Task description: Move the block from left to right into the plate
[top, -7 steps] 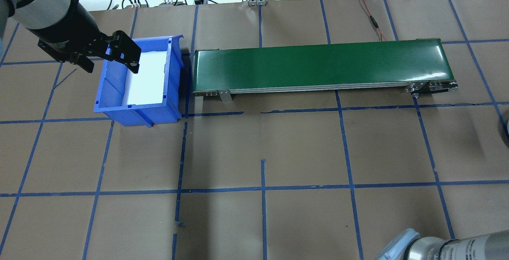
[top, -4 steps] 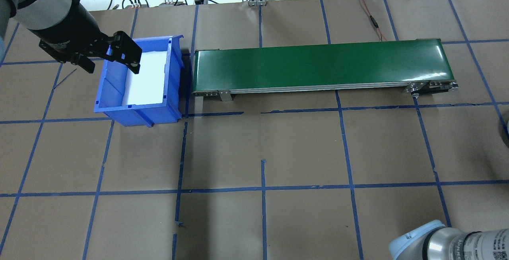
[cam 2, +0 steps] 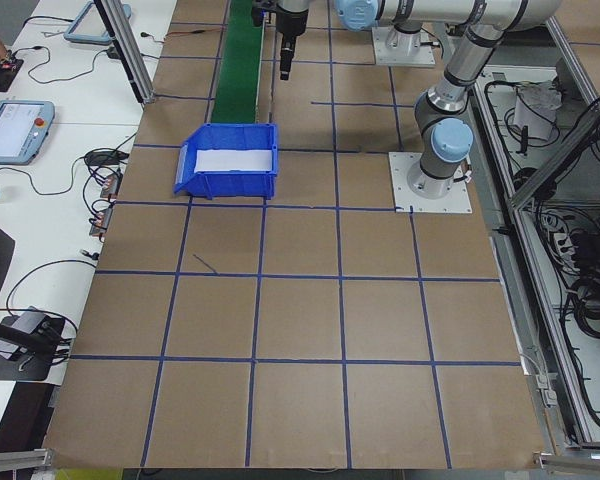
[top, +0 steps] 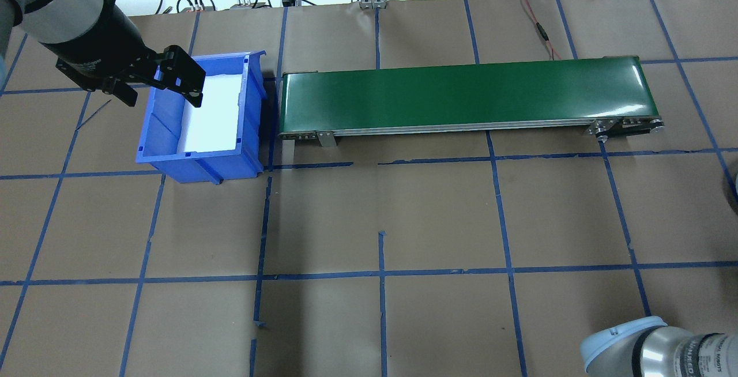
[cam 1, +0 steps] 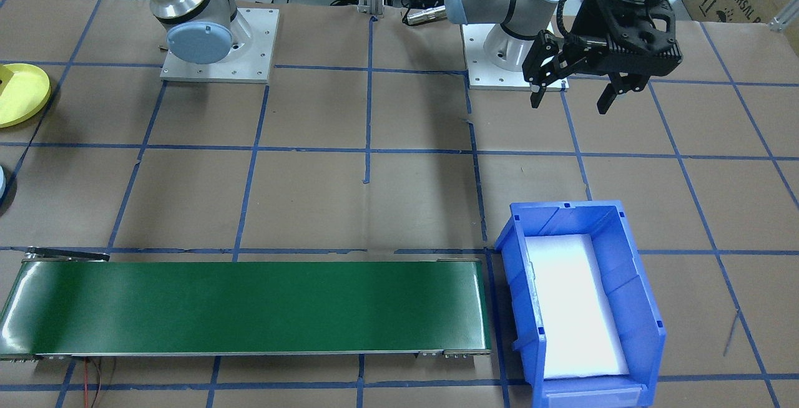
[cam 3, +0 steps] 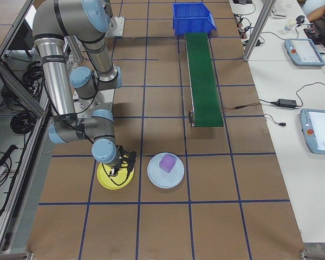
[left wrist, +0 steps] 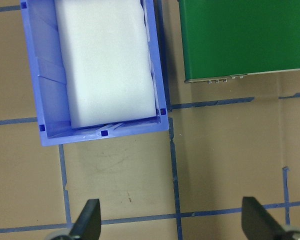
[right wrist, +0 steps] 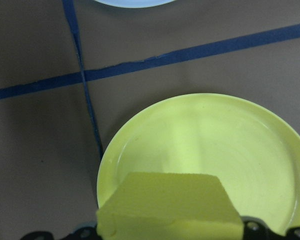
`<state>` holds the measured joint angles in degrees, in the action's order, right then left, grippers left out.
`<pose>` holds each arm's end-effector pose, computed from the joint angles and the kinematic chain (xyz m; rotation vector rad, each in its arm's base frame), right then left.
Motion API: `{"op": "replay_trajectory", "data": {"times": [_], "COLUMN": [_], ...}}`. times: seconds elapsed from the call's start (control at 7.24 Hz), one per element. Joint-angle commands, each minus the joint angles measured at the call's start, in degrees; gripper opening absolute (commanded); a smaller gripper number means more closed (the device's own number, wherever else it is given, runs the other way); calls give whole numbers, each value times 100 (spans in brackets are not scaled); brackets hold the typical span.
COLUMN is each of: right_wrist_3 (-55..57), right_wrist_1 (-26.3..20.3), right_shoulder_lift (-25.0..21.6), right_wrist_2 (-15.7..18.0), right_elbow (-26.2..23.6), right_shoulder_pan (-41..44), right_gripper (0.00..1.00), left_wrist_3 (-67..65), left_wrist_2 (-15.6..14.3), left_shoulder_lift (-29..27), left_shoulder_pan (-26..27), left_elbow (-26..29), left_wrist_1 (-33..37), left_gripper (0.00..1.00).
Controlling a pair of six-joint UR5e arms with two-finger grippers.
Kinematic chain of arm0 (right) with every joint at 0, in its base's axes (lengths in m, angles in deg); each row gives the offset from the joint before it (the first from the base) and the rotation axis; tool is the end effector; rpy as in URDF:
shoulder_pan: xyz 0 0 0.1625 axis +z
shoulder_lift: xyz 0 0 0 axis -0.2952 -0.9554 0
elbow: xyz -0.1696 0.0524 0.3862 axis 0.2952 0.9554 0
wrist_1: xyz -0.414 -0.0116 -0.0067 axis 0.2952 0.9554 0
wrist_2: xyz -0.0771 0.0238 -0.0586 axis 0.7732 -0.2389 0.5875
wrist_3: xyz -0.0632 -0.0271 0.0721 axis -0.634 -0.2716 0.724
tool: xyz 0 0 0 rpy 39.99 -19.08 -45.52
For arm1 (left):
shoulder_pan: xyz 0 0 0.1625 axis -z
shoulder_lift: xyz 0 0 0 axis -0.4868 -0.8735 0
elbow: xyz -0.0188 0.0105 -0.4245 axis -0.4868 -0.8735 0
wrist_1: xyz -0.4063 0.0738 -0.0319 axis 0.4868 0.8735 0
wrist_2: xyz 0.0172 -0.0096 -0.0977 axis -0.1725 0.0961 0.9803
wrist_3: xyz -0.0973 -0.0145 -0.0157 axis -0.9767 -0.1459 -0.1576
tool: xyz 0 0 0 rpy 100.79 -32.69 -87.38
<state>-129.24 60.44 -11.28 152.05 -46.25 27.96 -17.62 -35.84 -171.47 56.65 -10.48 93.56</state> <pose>-0.4618 -0.2262 0.2296 0.2577 2.9469 0.0385 -0.1013 -0.4681 0.5152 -0.1216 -3.1250 0.1634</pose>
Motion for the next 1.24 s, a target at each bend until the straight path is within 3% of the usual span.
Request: {"op": "replay_trajectory", "data": {"times": [0.0, 0.28, 0.55, 0.69, 0.83, 0.97, 1.1], "right_wrist_3": [-9, 218, 1182, 2179, 3215, 3408, 4289], "right_wrist_1": [206, 84, -992, -1694, -2066, -2714, -2921], "right_shoulder_lift": [92, -30, -372, -496, -532, -645, -1055], "right_wrist_2": [-7, -7, 54, 63, 63, 194, 552], "right_elbow": [22, 162, 1282, 1445, 1438, 1429, 1542], "right_shoulder_pan": [-25, 106, 1819, 2456, 3054, 3800, 4582], "right_gripper": [100, 100, 100, 100, 100, 100, 100], "left_wrist_3": [0, 0, 0, 0, 0, 0, 0], "left_wrist_2": [9, 9, 9, 9, 9, 9, 9], "left_shoulder_lift": [0, 0, 0, 0, 0, 0, 0], "left_shoulder_pan": [-9, -9, -9, -9, -9, -9, 0], "left_elbow": [0, 0, 0, 0, 0, 0, -9], "left_wrist_1": [0, 0, -1, 0, 0, 0, 0], "left_gripper": [100, 100, 100, 100, 100, 100, 100]}}
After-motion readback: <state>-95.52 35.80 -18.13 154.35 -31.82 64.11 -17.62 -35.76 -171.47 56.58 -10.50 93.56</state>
